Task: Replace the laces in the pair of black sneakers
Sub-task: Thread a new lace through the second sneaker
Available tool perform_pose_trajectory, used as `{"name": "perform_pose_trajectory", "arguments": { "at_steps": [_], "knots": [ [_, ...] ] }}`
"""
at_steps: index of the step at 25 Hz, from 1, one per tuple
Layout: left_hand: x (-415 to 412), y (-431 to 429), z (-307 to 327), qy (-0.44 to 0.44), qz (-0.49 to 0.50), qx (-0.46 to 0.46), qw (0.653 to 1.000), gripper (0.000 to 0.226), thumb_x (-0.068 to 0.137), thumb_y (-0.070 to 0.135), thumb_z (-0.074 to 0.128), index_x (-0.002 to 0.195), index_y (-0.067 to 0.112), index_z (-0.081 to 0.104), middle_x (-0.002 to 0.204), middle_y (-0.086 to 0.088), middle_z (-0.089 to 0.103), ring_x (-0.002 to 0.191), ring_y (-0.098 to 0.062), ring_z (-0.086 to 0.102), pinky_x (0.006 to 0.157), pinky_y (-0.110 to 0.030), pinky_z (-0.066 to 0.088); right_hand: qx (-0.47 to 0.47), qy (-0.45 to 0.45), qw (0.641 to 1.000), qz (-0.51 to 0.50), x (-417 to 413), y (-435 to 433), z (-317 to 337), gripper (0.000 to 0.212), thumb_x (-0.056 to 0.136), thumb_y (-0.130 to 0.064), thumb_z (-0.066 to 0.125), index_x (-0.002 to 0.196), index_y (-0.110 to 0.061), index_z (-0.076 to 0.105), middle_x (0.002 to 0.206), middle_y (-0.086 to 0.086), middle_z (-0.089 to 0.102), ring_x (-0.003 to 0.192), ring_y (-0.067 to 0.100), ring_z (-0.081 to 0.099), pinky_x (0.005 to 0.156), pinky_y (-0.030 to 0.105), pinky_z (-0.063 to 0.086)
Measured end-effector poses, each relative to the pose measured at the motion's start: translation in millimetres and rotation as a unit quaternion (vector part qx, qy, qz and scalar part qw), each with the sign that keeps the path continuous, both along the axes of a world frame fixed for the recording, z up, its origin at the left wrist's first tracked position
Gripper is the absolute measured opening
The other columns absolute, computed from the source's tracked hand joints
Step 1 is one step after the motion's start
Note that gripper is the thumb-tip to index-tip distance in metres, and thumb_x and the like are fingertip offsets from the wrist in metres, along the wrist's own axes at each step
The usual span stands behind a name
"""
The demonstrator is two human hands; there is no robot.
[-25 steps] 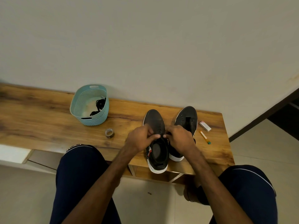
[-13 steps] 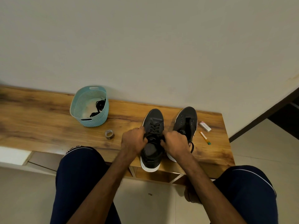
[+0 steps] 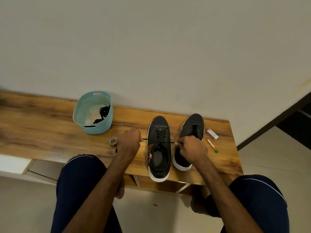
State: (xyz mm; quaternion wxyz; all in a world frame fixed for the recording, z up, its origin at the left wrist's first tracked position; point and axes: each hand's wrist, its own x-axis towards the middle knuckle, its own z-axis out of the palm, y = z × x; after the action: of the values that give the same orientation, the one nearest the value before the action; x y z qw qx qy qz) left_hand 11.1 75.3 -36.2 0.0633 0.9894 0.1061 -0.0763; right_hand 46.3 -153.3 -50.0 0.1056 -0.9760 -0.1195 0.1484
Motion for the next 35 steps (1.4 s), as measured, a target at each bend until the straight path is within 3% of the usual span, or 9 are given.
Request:
{"name": "perform_pose_trajectory", "arguments": {
  "at_steps": [5, 9, 12, 14, 16, 19, 21, 28, 35],
  "knots": [
    [-3, 12, 14, 0.026, 0.000, -0.388, 0.921, 0.024, 0.101, 0.021, 0.053, 0.086, 0.011, 0.069, 0.093, 0.000, 0.065, 0.094, -0.016, 0.058, 0.081, -0.030, 0.042, 0.371, 0.147, 0.917, -0.010, 2, -27, 41, 0.024, 0.101, -0.025, 0.054, 0.086, -0.017, 0.072, 0.108, -0.004, 0.066, 0.104, 0.010, 0.060, 0.094, 0.033, 0.046],
    [-1, -3, 22, -0.039, 0.078, -0.551, 0.830, 0.029, 0.104, 0.017, 0.045, 0.082, 0.014, 0.063, 0.092, 0.004, 0.065, 0.093, -0.006, 0.057, 0.078, -0.022, 0.039, 0.528, 0.172, 0.832, -0.008, 4, -10, 34, 0.025, 0.103, -0.012, 0.046, 0.096, -0.004, 0.069, 0.125, 0.000, 0.068, 0.123, 0.011, 0.058, 0.103, 0.030, 0.044],
    [7, -19, -2, -0.057, 0.171, -0.707, 0.684, 0.030, 0.107, 0.021, 0.036, 0.088, 0.011, 0.056, 0.102, -0.011, 0.073, 0.101, -0.023, 0.068, 0.086, -0.028, 0.048, 0.652, 0.205, 0.725, -0.082, 2, 18, 14, 0.026, 0.104, -0.018, 0.042, 0.093, -0.006, 0.061, 0.091, 0.010, 0.071, 0.089, 0.021, 0.068, 0.088, 0.034, 0.051],
    [14, -18, -11, -0.077, 0.240, -0.776, 0.579, 0.031, 0.108, 0.022, 0.032, 0.087, 0.011, 0.053, 0.087, -0.013, 0.069, 0.088, -0.027, 0.069, 0.083, -0.032, 0.052, 0.689, 0.183, 0.681, -0.166, 6, 28, 1, 0.028, 0.105, -0.020, 0.042, 0.088, -0.006, 0.060, 0.069, 0.004, 0.055, 0.065, 0.017, 0.054, 0.082, 0.038, 0.053],
    [20, -15, -17, -0.087, 0.277, -0.792, 0.537, 0.033, 0.108, 0.022, 0.033, 0.083, 0.012, 0.051, 0.076, -0.007, 0.058, 0.077, -0.023, 0.065, 0.075, -0.029, 0.052, 0.690, 0.157, 0.664, -0.240, 9, 27, -8, 0.031, 0.106, -0.018, 0.041, 0.085, -0.005, 0.060, 0.064, 0.002, 0.046, 0.060, 0.016, 0.043, 0.072, 0.033, 0.057],
    [23, -22, -20, -0.097, 0.279, -0.785, 0.544, 0.031, 0.106, 0.027, 0.041, 0.082, 0.012, 0.053, 0.069, -0.003, 0.055, 0.069, -0.020, 0.062, 0.073, -0.031, 0.054, 0.696, 0.131, 0.649, -0.278, 10, 26, -12, 0.030, 0.106, -0.018, 0.043, 0.094, -0.004, 0.067, 0.063, 0.000, 0.047, 0.057, 0.012, 0.043, 0.065, 0.028, 0.051],
    [24, -26, -21, -0.109, 0.285, -0.773, 0.556, 0.030, 0.104, 0.030, 0.047, 0.080, 0.011, 0.054, 0.064, -0.002, 0.053, 0.063, -0.018, 0.059, 0.072, -0.032, 0.053, 0.673, 0.122, 0.679, -0.267, 6, 29, -14, 0.029, 0.105, -0.016, 0.045, 0.107, -0.003, 0.071, 0.062, -0.002, 0.048, 0.058, 0.010, 0.043, 0.063, 0.026, 0.046],
    [30, -15, -31, -0.123, 0.327, -0.768, 0.537, 0.030, 0.102, 0.025, 0.050, 0.078, 0.009, 0.054, 0.057, 0.000, 0.048, 0.058, -0.017, 0.055, 0.082, -0.040, 0.054, 0.634, 0.126, 0.713, -0.273, 4, 24, -22, 0.029, 0.105, -0.011, 0.045, 0.101, -0.010, 0.074, 0.062, -0.001, 0.046, 0.059, 0.012, 0.044, 0.061, 0.027, 0.043],
    [27, -40, -21, -0.173, 0.050, -0.577, 0.797, 0.025, 0.100, 0.002, 0.049, 0.120, 0.004, 0.064, 0.087, -0.001, 0.065, 0.068, -0.006, 0.057, 0.067, -0.015, 0.049, 0.645, 0.121, 0.728, -0.197, 10, 34, -15, 0.031, 0.101, 0.000, 0.046, 0.124, -0.010, 0.065, 0.085, 0.007, 0.070, 0.066, 0.009, 0.056, 0.065, 0.022, 0.049]
  ]
}}
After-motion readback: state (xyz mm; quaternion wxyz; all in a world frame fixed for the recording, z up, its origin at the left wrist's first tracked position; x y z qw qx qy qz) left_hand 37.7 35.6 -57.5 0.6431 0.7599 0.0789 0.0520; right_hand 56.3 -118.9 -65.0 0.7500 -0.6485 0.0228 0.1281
